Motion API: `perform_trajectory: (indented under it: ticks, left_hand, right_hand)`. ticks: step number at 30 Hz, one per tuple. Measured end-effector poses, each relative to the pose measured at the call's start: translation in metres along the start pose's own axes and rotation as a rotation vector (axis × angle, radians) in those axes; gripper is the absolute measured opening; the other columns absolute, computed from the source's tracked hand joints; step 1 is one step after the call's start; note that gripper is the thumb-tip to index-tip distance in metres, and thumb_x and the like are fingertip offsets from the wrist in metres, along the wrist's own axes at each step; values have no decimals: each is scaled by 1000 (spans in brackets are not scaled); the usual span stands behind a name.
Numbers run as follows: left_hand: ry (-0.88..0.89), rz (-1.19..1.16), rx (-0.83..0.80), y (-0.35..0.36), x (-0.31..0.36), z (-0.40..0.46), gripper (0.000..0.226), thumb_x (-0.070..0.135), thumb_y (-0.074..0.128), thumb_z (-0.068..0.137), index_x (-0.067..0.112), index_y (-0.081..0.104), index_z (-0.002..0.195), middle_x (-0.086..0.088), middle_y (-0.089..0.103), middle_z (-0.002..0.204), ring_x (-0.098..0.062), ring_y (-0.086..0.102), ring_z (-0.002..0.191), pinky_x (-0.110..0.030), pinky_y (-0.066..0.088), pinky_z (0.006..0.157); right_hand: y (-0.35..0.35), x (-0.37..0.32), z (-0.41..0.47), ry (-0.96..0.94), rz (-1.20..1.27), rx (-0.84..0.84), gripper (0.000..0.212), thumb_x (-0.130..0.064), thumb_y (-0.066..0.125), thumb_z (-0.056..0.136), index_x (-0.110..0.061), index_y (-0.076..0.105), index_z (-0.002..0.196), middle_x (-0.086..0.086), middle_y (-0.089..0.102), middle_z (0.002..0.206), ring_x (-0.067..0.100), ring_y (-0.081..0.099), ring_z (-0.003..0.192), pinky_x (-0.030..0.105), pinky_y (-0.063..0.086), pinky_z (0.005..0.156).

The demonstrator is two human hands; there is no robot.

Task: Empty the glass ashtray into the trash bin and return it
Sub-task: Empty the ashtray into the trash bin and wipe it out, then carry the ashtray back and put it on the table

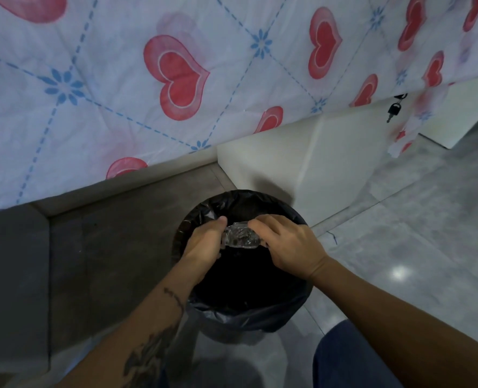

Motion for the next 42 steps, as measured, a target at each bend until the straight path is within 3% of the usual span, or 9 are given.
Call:
perform_trajectory:
  ticks: [4, 10, 13, 16, 20, 23, 36, 39, 42]
  left_hand:
    - [-37, -218, -60, 11, 3, -1, 16, 27, 66, 88, 16, 74, 95, -10, 77, 100, -17, 73, 82, -31, 57, 65]
    - [144, -151, 57, 4, 9, -5, 46, 3, 68, 84, 9, 62, 130, -9, 67, 116, -21, 67, 103, -33, 55, 89]
    - [298, -59, 96, 1, 17, -11, 46, 7, 69, 84, 18, 63, 129, 9, 67, 105, 5, 66, 89, -10, 49, 74]
    - [364, 6, 120, -2, 18, -16, 46, 12, 70, 83, 23, 64, 128, 15, 70, 100, 4, 69, 84, -16, 54, 78]
    - [414, 68, 131, -6, 15, -22, 47, 15, 70, 82, 24, 64, 128, 23, 65, 108, -4, 67, 101, -33, 55, 96]
    - [453, 96, 140, -8, 12, -25, 49, 18, 71, 80, 25, 63, 127, 10, 66, 120, -8, 66, 108, -38, 52, 101]
    - [504, 16, 143, -2, 12, -23, 58, 7, 70, 85, 21, 53, 139, 15, 60, 123, -2, 58, 116, -29, 47, 105]
    - [512, 32, 154, -2, 15, -17, 50, 13, 69, 87, 25, 59, 133, 27, 61, 112, 9, 59, 108, -26, 49, 101]
    - [476, 47, 97, -1, 21, -11, 39, 21, 63, 92, 36, 63, 127, 22, 67, 108, 9, 63, 102, -24, 50, 98]
  right_hand:
    - [1, -3, 0, -16, -20, 3, 37, -6, 58, 83, -12, 57, 119, 10, 72, 105, 30, 69, 95, 38, 58, 49]
    - [21, 2, -7, 125, -49, -124, 53, -12, 74, 73, -10, 58, 123, 16, 61, 120, 35, 60, 112, 39, 62, 58]
    - [30, 2, -10, 197, -15, -168, 64, -14, 76, 75, -12, 47, 133, 20, 52, 132, 40, 49, 127, 43, 63, 77]
    - [40, -1, -13, 225, 72, -194, 75, -10, 76, 74, -12, 39, 139, 24, 45, 140, 47, 39, 137, 51, 54, 97]
    - [49, -6, -17, 229, 130, -214, 79, -14, 79, 74, -12, 37, 141, 24, 42, 143, 47, 37, 140, 50, 57, 95]
    - [52, -7, -18, 197, 120, -215, 74, -18, 77, 78, -10, 39, 141, 26, 43, 144, 47, 36, 140, 49, 56, 96]
    - [60, 5, -12, 158, 93, -183, 73, -12, 77, 77, -10, 39, 139, 27, 44, 144, 46, 38, 139, 48, 58, 94]
    - [65, 13, -14, 221, 192, -206, 73, -18, 76, 77, -16, 40, 141, 17, 40, 146, 37, 39, 138, 45, 58, 92]
    - [66, 33, -20, 423, 446, -213, 64, -20, 70, 74, -27, 42, 132, 2, 47, 136, 26, 54, 119, 41, 55, 92]
Point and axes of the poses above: each hand's wrist, its own z-axis towards the middle knuckle, its own y-axis out of the palm, x = y × z, the point moved 9 cm from there along z, towards the middle knuckle
